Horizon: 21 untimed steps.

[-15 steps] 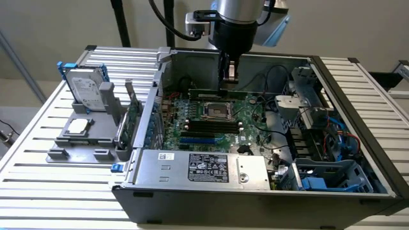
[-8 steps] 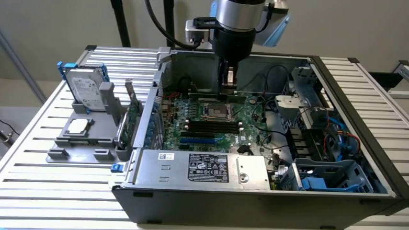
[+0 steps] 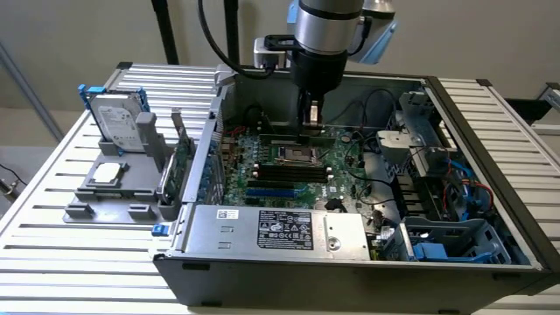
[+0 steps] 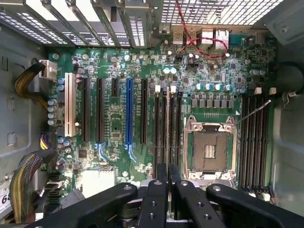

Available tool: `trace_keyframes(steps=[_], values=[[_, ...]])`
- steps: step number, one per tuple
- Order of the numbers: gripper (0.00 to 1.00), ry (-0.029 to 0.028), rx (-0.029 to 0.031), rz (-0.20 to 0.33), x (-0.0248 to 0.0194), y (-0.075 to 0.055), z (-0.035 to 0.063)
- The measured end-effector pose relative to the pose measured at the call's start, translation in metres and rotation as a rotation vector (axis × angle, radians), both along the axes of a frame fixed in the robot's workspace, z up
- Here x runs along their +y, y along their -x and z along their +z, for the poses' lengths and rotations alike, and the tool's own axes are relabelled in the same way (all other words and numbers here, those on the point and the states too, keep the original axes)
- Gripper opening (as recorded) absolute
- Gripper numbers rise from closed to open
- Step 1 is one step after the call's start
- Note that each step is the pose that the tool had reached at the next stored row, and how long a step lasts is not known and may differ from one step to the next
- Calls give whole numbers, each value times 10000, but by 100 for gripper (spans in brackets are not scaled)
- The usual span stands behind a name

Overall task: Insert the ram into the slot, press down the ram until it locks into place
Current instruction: 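Insert the ram into the slot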

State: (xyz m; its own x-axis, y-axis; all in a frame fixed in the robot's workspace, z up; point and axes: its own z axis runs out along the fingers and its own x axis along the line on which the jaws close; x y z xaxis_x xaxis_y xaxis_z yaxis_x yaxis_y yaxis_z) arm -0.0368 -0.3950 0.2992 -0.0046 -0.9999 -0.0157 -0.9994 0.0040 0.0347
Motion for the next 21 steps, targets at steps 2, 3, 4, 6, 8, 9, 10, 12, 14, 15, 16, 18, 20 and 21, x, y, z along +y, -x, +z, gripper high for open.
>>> trace_keyframes(steps=[2,3,4,6,8,9,10,12,14,15,16,18,20,21], values=[[13,10,-3,-2,0,0,-36],[13,18,-5,-4,0,1,-54],[13,28,-8,-6,0,1,-72],[13,54,-16,-5,1,1,-107],[13,84,-21,-6,1,2,-138],[13,93,-21,-6,2,2,-148],[13,101,-22,-6,1,2,-157],[13,113,-26,-6,2,3,-171],[13,122,-34,-6,2,3,-186],[13,126,-37,-5,2,3,-192],[13,129,-40,-6,2,3,-199],[13,142,-42,-6,1,4,-211],[13,174,-47,-6,2,4,-231],[13,206,-50,-7,2,4,-242]])
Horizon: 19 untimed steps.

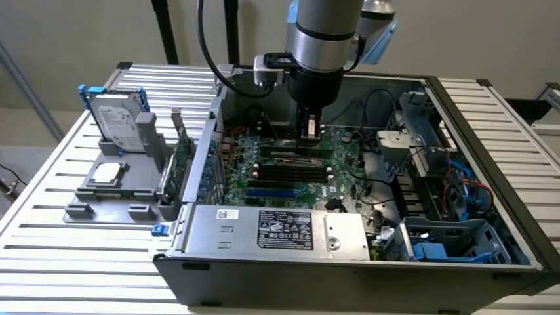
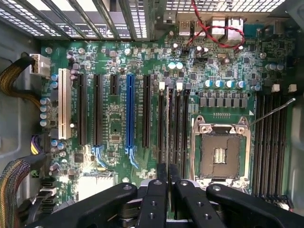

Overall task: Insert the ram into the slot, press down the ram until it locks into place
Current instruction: 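Insert the ram into the slot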

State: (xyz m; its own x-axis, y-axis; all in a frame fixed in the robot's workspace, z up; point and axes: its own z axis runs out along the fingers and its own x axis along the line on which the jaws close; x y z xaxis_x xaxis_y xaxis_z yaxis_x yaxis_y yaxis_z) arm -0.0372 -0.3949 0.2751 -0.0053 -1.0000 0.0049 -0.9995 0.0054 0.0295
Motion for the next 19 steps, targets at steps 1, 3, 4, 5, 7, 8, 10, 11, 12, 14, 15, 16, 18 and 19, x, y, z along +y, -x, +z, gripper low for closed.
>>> trace_keyframes(steps=[1,3,4,5,7,8,10,11,12,14,15,16,18,19], values=[[13,40,-4,0,0,0,-10],[13,139,-10,1,0,0,-25],[13,174,-22,1,0,0,-29],[13,199,-36,1,0,0,-35],[13,257,-53,0,0,1,-52],[13,279,-55,-2,0,2,-63],[13,310,-60,-17,3,9,-88],[13,323,-61,-30,6,13,-100],[13,336,-61,-44,8,17,-111],[13,360,-61,-70,15,25,-133],[13,379,-62,-82,18,29,-144],[13,398,-63,-91,20,30,-155],[13,456,-66,-101,24,31,-173],[13,481,-67,-106,27,31,-183]])
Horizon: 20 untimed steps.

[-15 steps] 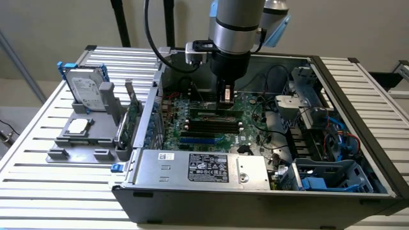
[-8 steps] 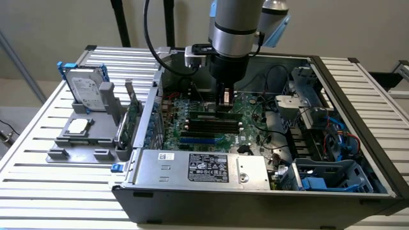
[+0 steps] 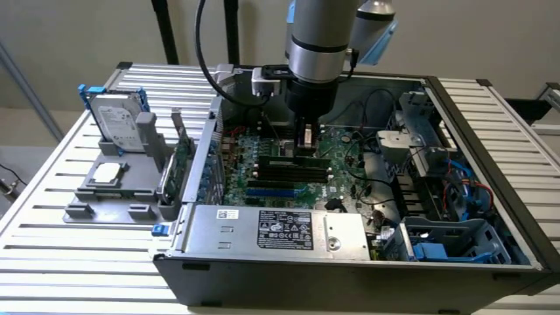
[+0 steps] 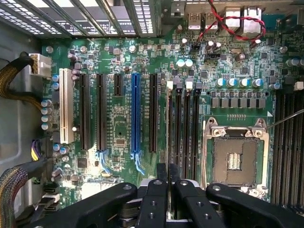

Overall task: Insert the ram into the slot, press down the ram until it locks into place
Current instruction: 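Insert the ram into the slot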

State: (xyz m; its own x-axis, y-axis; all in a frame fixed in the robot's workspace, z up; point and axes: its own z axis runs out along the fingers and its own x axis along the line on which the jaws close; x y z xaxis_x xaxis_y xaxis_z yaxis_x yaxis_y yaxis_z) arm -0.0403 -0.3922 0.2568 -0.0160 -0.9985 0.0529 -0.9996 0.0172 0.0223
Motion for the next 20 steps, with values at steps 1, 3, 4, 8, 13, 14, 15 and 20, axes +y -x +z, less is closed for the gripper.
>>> trace_keyframes(steps=[1,3,4,8,13,14,15,20], values=[[13,21,-2,-6,3,0,-10],[13,54,-4,-21,10,1,-31],[13,64,-4,-30,15,1,-40],[13,75,-3,-48,36,1,-77],[13,73,-4,-59,47,1,-112],[13,74,-4,-61,48,1,-118],[13,74,-4,-63,49,1,-126],[13,76,-3,-69,52,1,-159]])
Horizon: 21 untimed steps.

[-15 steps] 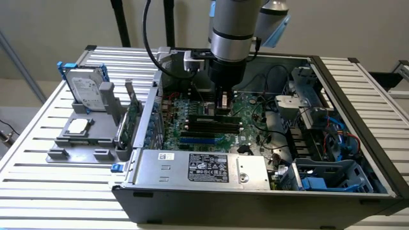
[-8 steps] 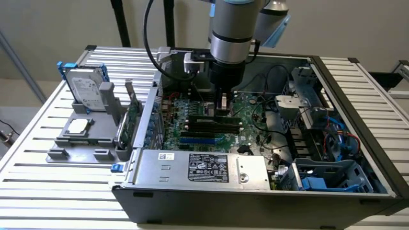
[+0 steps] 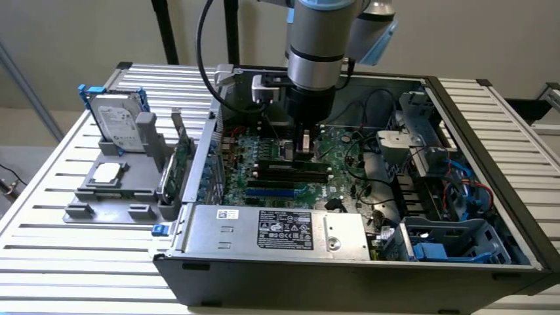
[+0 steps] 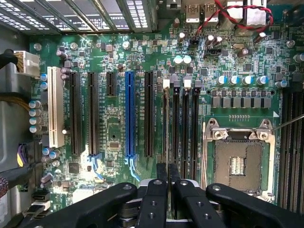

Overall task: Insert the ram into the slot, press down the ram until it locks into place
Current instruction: 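Insert the ram into the slot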

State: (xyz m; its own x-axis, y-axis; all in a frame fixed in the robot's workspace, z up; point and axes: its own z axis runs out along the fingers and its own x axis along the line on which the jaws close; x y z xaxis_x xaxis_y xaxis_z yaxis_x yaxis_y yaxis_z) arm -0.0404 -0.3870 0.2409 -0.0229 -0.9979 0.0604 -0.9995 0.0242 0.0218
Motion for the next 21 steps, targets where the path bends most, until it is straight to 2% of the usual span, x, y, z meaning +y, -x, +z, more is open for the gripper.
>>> trace_keyframes(steps=[21], values=[[13,-1,0,-2,0,-19,-59]])
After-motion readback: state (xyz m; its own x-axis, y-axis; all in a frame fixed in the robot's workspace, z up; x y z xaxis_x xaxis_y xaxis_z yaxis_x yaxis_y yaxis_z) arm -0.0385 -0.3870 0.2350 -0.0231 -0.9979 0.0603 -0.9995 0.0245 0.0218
